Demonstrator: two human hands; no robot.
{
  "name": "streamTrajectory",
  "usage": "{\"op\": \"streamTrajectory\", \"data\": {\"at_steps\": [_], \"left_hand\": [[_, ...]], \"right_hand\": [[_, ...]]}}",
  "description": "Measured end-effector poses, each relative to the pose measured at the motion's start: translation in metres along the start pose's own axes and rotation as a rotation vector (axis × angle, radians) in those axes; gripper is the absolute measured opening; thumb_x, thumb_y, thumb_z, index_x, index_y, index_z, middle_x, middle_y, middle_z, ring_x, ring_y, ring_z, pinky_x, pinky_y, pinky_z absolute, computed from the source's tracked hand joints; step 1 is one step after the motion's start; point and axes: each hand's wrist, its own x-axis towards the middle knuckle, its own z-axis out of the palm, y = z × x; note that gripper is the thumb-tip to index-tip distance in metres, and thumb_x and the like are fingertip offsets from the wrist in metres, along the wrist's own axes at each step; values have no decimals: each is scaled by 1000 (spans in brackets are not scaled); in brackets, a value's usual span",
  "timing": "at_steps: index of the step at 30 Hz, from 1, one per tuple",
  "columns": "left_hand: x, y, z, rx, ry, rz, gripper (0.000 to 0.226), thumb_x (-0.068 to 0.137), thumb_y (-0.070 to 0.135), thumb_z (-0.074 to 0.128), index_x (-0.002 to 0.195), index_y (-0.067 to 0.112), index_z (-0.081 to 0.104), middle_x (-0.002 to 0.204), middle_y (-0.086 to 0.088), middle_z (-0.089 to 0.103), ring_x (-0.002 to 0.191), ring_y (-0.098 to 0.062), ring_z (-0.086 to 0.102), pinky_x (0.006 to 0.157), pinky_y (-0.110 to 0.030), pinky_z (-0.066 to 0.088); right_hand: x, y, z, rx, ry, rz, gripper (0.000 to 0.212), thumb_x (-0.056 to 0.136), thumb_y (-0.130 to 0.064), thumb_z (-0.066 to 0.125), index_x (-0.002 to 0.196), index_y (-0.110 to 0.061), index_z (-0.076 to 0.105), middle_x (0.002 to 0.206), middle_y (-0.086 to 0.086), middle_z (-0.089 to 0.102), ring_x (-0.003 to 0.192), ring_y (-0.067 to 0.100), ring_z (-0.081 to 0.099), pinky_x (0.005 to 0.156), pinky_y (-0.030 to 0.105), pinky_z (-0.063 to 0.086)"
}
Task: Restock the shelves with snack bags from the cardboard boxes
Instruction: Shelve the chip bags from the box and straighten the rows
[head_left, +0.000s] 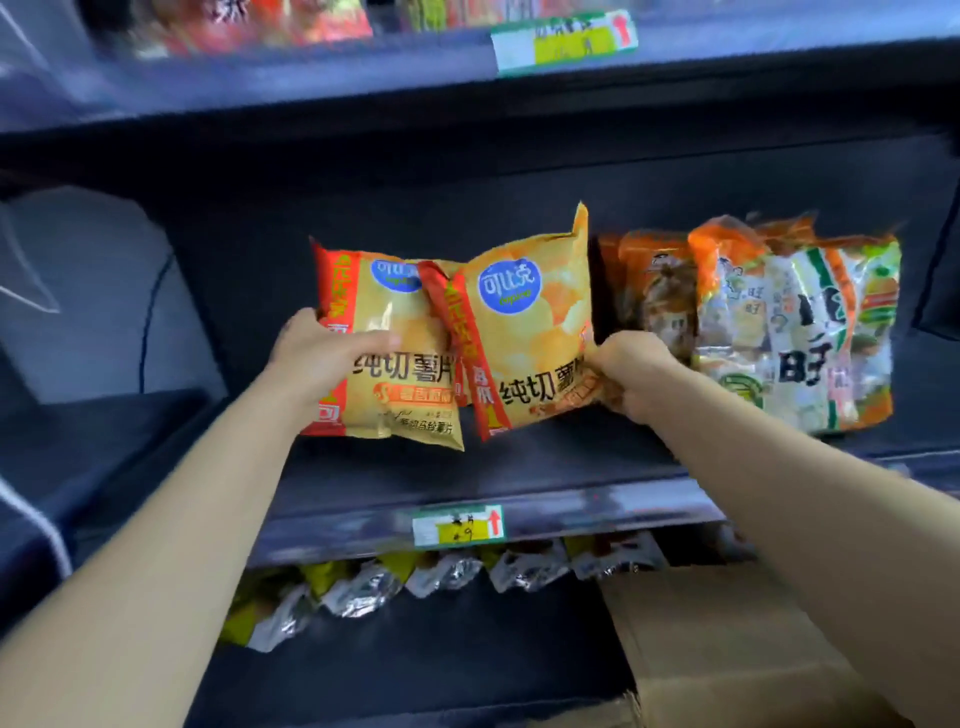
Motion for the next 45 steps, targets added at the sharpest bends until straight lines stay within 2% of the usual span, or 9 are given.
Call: {"op": "streamTrajectory", "data": {"at_steps": [4,8,13,16,19,22,27,35,45], "left_hand": [[35,-31,-7,-57,-45,-45,62,51,32,88,104,10,66,97,-13,73,83,-30,72,79,-52,58],[56,-61,-6,-44,-77,-70,56,70,23,82,117,12,54,112,-10,68,91,-25,68,84,-43,56],[60,-89,-6,-42,-279,-193,112,65,22,86,149,27,13,107,3,60,94,-18,63,77,-35,52],[67,-94,-7,-84,-343,-255,107,45,32,92,135,17,36,107,-1,66,91,-18,66,71,-34,53],[74,-100,-5,-108,-323,-223,78,60,20,88,125,16,45,113,-7,67,95,-23,68,79,-41,56],[86,-102,-8,-105,-320,-184,75,57,23,90,119,23,46,119,-7,63,98,-25,68,83,-44,57],[98,-103,-14,-113,-459,-205,132,8,45,95,125,25,36,114,-2,65,98,-22,67,74,-36,56],[109,-110,-14,-54,-573,-204,109,5,55,91,105,19,67,92,-1,77,89,-17,71,75,-28,52],[116,-119,-5,-103,-454,-83,106,31,45,92,125,15,51,112,-6,70,100,-23,69,89,-41,55]], "right_hand": [[21,12,48,236,78,179,28,93,-4,44,66,-12,43,67,4,46,56,16,43,43,24,38],[28,22,70,202,166,138,20,93,-18,47,87,-2,58,81,12,60,65,22,54,52,25,37],[19,34,71,130,-9,-67,52,90,-46,58,125,-12,40,111,3,56,95,16,54,78,28,40],[29,45,76,96,-32,-80,88,84,-43,68,149,-21,14,136,4,49,118,22,53,95,32,42],[43,56,84,29,-39,-99,98,73,-51,73,148,-37,12,132,-3,54,120,24,52,102,40,44],[47,58,91,11,-80,-123,105,63,-52,80,145,-35,18,123,-6,59,117,22,56,101,46,46],[51,51,99,80,-89,-168,98,65,-26,86,140,-28,23,126,1,56,115,19,55,96,36,49],[64,47,103,116,-105,-152,107,68,-11,84,146,-24,12,125,2,56,113,19,57,94,36,49],[77,49,103,-10,-12,-208,104,66,-12,85,143,-24,16,137,4,43,124,20,45,101,36,41]]}}
